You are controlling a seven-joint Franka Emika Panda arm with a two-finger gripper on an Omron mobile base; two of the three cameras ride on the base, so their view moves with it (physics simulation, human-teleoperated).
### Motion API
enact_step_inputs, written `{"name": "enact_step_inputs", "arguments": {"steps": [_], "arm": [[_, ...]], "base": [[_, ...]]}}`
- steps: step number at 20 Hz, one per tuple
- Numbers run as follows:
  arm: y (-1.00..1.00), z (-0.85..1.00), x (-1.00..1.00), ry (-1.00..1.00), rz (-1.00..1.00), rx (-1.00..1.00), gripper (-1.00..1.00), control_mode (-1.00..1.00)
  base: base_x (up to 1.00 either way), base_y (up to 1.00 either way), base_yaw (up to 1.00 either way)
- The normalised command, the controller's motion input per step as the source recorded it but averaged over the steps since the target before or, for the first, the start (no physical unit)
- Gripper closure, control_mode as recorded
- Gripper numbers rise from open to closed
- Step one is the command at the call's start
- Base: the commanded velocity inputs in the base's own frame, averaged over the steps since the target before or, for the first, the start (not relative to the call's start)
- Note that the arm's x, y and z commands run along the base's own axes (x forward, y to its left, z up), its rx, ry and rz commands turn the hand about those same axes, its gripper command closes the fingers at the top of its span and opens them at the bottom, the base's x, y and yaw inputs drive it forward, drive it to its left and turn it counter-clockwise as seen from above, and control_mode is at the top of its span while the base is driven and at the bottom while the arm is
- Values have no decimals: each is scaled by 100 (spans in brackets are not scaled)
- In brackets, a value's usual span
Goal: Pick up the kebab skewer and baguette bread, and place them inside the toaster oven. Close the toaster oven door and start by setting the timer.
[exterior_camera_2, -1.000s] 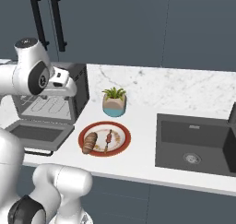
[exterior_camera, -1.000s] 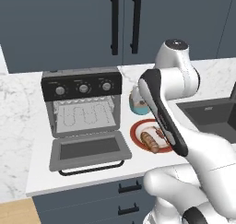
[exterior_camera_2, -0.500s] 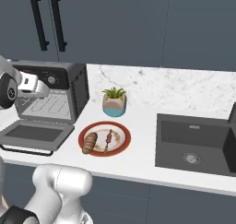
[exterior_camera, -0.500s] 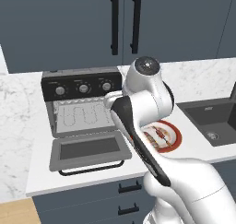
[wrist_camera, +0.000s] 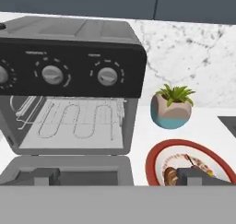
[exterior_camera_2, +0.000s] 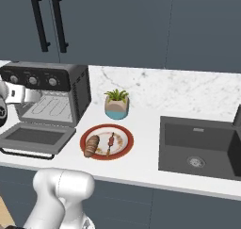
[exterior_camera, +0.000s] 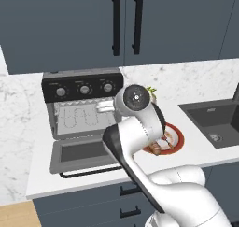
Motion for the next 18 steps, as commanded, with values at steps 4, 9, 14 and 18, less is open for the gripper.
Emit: {"name": "enact_step_inputs", "arguments": {"steps": [4,9,14,18], "arm": [[16,-1,1,-11,-3,0,-100,-100],[1,0,10,0,0,0,-100,-100],[12,-40,2,-1,-3,0,-100,-100],[41,-53,6,-5,-4,0,-100,-100]], "base": [[0,0,0],[0,0,0],[0,0,0],[0,0,0]]}}
